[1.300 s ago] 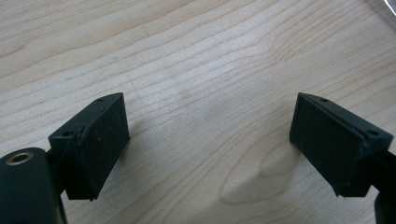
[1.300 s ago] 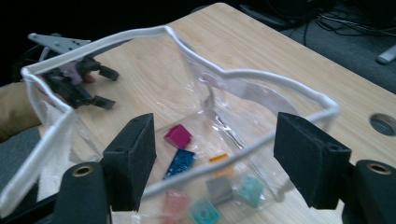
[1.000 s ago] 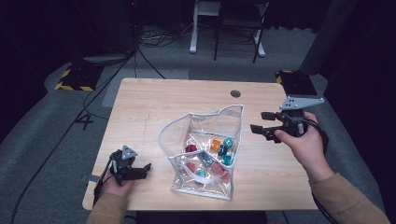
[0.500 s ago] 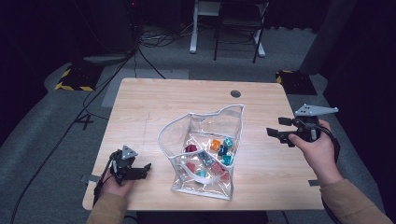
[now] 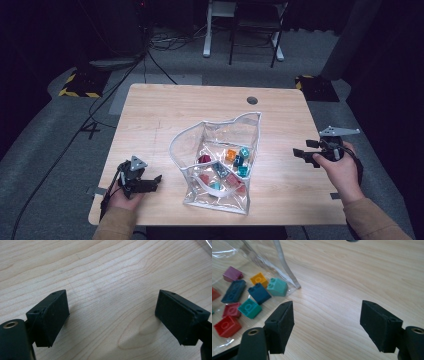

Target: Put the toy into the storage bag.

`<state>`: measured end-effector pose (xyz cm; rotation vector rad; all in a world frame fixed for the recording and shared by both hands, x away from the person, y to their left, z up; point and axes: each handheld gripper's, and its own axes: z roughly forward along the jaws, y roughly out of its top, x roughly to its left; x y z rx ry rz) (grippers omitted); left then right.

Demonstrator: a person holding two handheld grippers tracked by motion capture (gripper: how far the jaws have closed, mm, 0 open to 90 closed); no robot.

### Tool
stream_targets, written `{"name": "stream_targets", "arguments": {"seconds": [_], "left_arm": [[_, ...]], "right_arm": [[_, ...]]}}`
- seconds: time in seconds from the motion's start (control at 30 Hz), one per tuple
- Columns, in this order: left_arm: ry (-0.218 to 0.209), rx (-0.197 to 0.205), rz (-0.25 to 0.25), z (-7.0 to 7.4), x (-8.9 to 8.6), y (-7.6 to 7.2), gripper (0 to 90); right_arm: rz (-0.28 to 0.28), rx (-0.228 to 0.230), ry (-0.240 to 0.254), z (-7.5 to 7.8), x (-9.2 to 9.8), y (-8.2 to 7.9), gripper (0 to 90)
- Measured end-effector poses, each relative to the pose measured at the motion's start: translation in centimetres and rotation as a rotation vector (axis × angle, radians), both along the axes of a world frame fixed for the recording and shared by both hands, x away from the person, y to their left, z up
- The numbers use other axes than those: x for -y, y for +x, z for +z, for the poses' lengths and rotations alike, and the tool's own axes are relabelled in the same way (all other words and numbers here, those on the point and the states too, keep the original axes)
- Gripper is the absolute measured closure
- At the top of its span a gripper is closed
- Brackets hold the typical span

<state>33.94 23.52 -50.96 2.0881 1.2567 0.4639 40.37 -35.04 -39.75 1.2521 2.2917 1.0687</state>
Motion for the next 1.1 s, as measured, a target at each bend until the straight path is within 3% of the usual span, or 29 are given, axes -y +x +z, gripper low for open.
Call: {"name": "stream_targets", "arguments": {"seconds": [0.43, 0.77, 0.9, 0.97, 1.07, 1.1], "left_arm": [[0.000, 0.000, 0.000, 0.0, 0.0, 0.0, 12.1], [0.000, 0.000, 0.000, 0.0, 0.0, 0.0, 12.1], [0.000, 0.000, 0.000, 0.0, 0.0, 0.0, 12.1], [0.002, 0.000, -0.001, 0.0, 0.0, 0.0, 12.1], [0.004, 0.002, -0.001, 0.0, 0.0, 0.0, 12.1], [0.002, 0.002, -0.002, 0.0, 0.0, 0.0, 12.1]], "right_arm": [[-0.059, -0.084, -0.010, -5.1, 2.2, -0.8, 26.7], [-0.073, -0.082, -0.023, -8.4, 3.1, -2.4, 23.7], [-0.086, -0.072, -0.013, -9.7, 3.1, -3.0, 18.6], [-0.094, -0.043, -0.005, -10.0, 3.0, -3.3, 16.9], [-0.082, 0.000, -0.045, -10.4, 2.7, -3.6, 14.9], [-0.085, 0.042, -0.076, -10.8, 2.4, -3.7, 12.3]]}}
